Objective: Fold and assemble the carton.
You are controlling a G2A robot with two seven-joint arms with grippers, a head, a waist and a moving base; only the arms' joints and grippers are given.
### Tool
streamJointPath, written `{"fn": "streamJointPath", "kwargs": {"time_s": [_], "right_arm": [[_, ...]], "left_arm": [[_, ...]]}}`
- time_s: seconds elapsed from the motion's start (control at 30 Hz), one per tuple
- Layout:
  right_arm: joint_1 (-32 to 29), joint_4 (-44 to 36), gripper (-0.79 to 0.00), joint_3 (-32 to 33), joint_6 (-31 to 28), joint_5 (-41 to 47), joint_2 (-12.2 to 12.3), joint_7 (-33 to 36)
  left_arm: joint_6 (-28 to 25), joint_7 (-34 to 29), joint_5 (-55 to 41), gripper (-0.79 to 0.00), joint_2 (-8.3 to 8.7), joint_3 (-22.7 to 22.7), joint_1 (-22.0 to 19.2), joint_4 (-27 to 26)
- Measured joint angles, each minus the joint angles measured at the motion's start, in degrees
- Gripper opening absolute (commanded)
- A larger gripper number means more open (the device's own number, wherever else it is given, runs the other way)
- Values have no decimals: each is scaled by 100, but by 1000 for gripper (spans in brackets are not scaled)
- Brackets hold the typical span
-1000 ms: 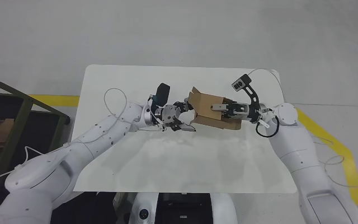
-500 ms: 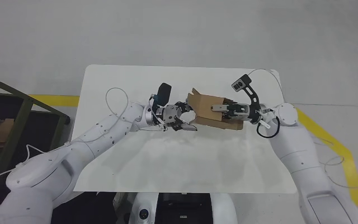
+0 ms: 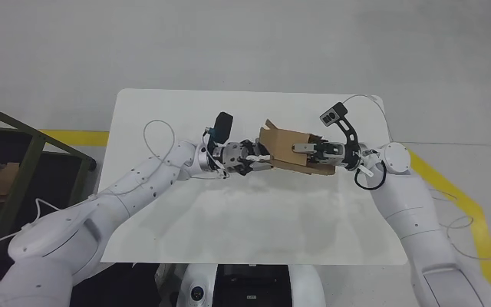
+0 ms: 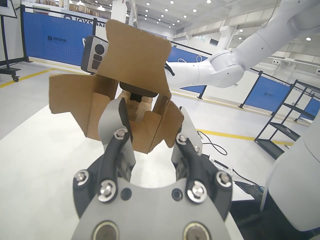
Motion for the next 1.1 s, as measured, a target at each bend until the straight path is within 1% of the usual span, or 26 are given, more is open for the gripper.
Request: {"fn": "streamJointPath", "kwargs": {"time_s": [0.27, 0.47, 0.63, 0.8, 1.1], "right_arm": [[-2, 5, -785, -3, -8, 6, 2, -9], [-11, -15, -785, 2, -25, -35, 9, -25], [-20, -47, -785, 3, -50, -88, 16, -50], [-28, -60, -785, -5, -69, -115, 20, -69], [-40, -80, -785, -10, -110, -220, 32, -110]], "left_arm": [[0, 0, -106, -409, 11, -37, 36, 64], [0, 0, -269, -416, -14, -58, 47, 186], [0, 0, -434, -419, -71, 6, 21, 350], [0, -8, -534, -413, -151, 185, -68, 546], [0, -286, -787, -416, -287, 360, -227, 746]]}}
